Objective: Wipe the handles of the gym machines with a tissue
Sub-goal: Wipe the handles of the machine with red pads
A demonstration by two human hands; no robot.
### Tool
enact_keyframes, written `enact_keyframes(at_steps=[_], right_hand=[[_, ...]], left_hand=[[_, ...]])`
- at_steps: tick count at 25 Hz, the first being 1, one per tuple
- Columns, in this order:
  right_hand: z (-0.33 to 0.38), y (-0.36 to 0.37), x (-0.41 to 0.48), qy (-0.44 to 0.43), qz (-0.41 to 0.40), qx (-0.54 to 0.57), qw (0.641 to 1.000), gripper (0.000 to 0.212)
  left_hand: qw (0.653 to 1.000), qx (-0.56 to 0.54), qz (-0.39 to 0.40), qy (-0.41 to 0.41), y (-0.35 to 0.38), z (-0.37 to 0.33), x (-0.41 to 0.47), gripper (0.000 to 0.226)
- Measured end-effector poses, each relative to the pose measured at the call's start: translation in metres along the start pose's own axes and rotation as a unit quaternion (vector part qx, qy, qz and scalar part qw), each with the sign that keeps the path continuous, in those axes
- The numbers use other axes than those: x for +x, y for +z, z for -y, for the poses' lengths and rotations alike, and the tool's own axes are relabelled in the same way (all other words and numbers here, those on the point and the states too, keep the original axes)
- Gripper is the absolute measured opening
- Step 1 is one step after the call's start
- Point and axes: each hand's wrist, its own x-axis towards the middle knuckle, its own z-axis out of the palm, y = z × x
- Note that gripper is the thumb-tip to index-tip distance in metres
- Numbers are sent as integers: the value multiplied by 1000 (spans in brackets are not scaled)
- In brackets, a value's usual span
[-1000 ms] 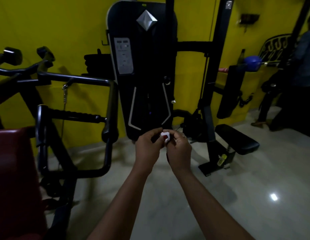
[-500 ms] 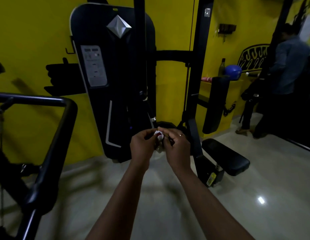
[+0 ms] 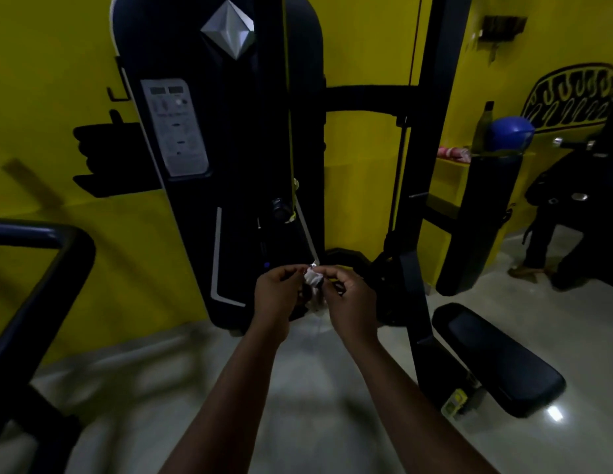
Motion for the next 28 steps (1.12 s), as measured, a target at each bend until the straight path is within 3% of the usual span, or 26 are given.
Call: enact_keyframes(at_steps=[10, 14, 20, 24, 28], right_hand=[[-122, 35, 141, 15, 122, 49, 991, 16], [-153, 40, 191, 14, 146, 34, 989, 18], [-135, 67, 237, -92, 130, 79, 984, 22], [-140, 96, 226, -150, 181, 97, 967, 22], [-200, 92, 194, -213, 191, 83, 955, 19]], left_hand=[[978, -65, -199, -18, 35, 29, 141, 12], [961, -74, -267, 9, 47, 38, 175, 23], [960, 5, -262, 93, 53, 34, 205, 41], [954, 53, -285, 71, 44, 31, 227, 38], [952, 76, -291, 56, 40, 31, 236, 34]])
